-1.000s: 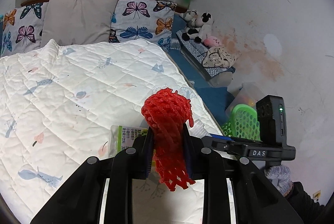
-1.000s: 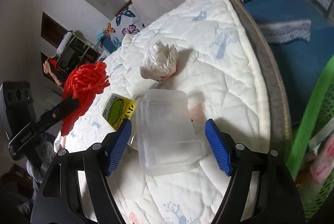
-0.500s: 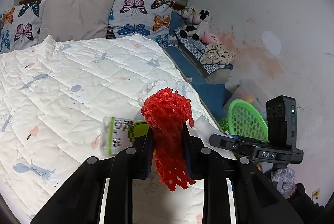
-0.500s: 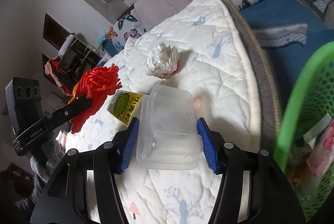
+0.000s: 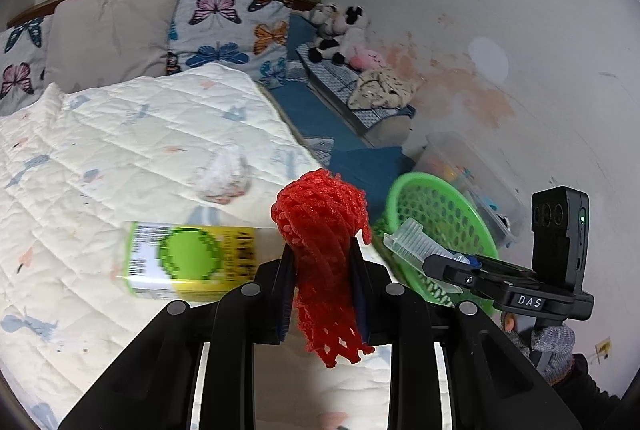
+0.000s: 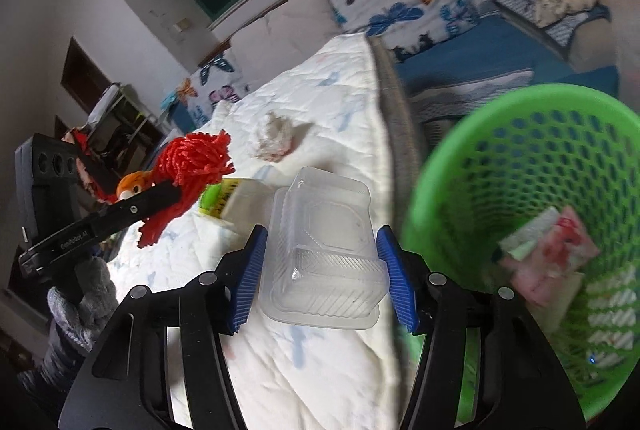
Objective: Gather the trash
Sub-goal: 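Drop the clear box into the basket with the right tool while the left drops the red net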
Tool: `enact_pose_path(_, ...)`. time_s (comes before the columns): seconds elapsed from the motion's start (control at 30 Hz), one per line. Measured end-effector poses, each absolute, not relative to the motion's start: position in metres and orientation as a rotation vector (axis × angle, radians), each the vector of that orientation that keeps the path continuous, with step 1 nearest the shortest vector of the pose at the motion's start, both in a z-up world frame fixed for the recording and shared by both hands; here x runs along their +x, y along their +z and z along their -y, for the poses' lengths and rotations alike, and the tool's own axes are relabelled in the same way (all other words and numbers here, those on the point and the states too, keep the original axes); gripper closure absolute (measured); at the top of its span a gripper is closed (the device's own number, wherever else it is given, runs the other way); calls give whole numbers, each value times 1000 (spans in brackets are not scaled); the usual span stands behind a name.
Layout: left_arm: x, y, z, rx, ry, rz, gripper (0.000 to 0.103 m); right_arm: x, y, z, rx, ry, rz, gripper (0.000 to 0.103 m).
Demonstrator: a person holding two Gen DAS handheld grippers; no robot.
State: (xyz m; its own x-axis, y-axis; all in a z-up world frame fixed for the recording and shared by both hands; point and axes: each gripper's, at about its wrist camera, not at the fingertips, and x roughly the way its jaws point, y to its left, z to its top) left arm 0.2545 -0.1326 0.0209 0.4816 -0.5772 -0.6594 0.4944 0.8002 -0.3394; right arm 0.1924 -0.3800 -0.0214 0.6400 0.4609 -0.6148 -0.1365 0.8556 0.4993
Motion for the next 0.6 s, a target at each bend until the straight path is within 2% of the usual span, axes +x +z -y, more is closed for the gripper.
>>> enact_pose_path(0.6,234,9,239,-2,-806,-904,79,136,-39,465,454,112,-799,46)
